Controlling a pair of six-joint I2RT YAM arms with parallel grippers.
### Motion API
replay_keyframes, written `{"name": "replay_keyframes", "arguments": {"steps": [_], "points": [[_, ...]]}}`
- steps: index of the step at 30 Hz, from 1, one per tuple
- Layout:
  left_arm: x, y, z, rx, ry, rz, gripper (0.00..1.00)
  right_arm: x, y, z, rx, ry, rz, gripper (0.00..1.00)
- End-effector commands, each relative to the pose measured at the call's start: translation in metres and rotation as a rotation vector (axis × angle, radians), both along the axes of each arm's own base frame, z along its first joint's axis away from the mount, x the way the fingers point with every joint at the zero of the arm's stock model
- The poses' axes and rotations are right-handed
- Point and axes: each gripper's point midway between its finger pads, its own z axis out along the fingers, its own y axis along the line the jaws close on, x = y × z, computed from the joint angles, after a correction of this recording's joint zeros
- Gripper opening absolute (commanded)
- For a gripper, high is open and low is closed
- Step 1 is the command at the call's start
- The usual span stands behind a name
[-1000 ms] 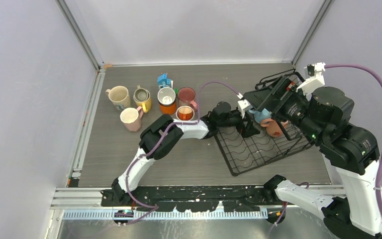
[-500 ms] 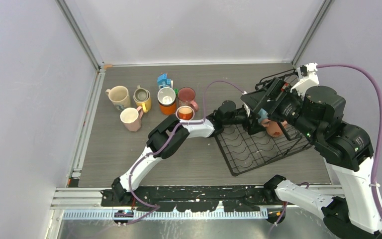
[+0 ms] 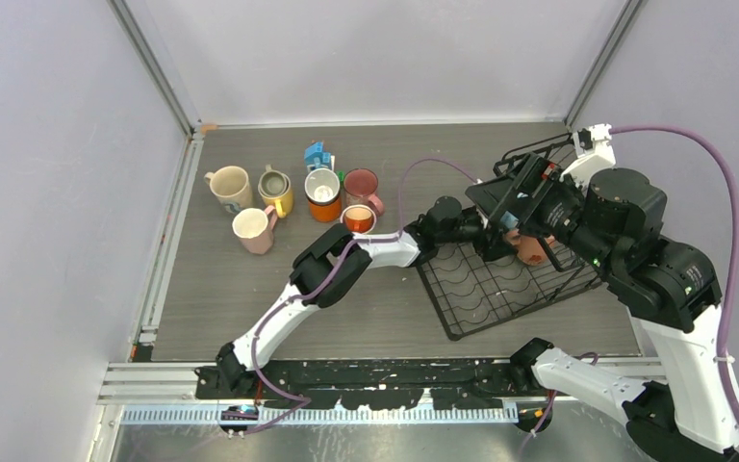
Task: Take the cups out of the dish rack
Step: Unload the cup from the dish rack.
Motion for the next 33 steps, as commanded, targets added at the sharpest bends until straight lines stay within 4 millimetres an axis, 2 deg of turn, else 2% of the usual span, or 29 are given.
{"name": "replay_keyframes", "arguments": {"steps": [1,7,12,26,33], "points": [[-0.010,-0.011,0.023,-0.060,-0.041,-0.030,0.64,0.000,0.001,0.012,0.017,-0.053,0.010,1.00],[-0.022,-0.011,0.026,-0.076,-0.035,-0.038,0.54,0.000,0.001,0.010,0.019,-0.048,0.008,1.00],[-0.027,-0.011,0.026,-0.078,-0.030,-0.025,0.49,0.000,0.000,0.009,0.018,-0.048,0.005,1.00],[-0.007,-0.026,0.015,-0.075,-0.017,0.065,0.49,0.006,0.005,0.005,-0.003,-0.029,0.013,1.00],[-0.009,-0.033,0.006,-0.060,-0.008,0.063,0.45,0.009,0.006,0.000,-0.011,-0.019,0.007,1.00]]}}
